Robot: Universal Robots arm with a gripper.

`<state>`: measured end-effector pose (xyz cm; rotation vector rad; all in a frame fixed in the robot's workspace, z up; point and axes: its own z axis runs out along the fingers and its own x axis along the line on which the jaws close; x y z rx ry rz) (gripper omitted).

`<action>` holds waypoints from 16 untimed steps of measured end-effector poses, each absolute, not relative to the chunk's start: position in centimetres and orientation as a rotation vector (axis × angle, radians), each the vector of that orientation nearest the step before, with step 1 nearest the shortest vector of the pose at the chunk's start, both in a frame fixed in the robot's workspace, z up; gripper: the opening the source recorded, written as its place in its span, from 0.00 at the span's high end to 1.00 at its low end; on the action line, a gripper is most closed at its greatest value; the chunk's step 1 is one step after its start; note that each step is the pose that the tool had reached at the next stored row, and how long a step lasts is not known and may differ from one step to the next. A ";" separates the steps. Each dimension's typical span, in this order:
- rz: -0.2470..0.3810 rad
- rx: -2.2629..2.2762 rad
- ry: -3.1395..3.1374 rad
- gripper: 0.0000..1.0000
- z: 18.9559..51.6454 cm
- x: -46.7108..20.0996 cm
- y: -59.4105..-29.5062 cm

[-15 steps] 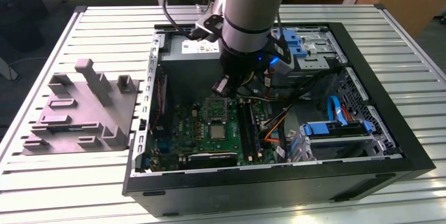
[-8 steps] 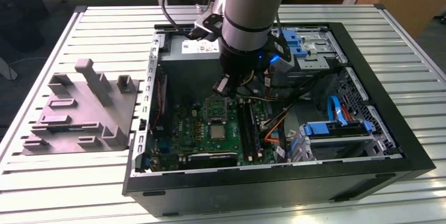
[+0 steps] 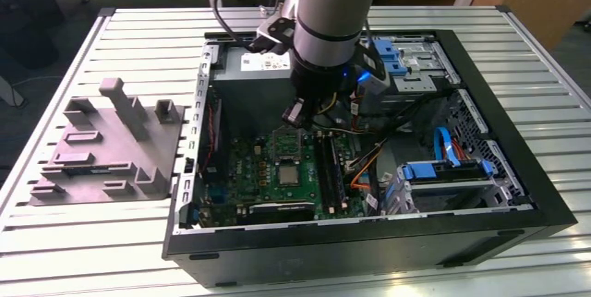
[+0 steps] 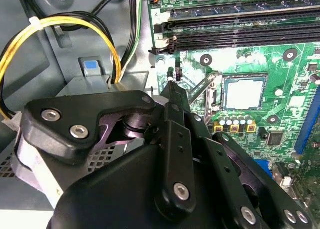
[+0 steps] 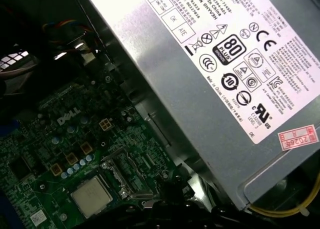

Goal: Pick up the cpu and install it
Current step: 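Close the cpu cover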

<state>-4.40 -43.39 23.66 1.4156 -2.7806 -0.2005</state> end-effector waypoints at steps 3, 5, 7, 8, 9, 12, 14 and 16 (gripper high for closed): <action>-0.200 1.439 -2.767 0.89 23.7 -4.4 -43.4; -0.200 1.450 -2.761 0.89 23.8 -4.4 -43.4; -0.200 1.461 -2.754 0.89 23.8 -4.4 -43.4; -0.200 1.467 -2.751 0.89 23.9 -4.4 -43.4; -0.200 1.473 -2.747 0.89 23.9 -4.4 -43.4; -0.199 1.490 -2.737 0.89 24.0 -4.4 -43.4; -0.199 1.504 -2.729 0.89 24.1 -4.5 -43.4; -0.199 1.510 -2.725 0.89 24.2 -4.5 -43.4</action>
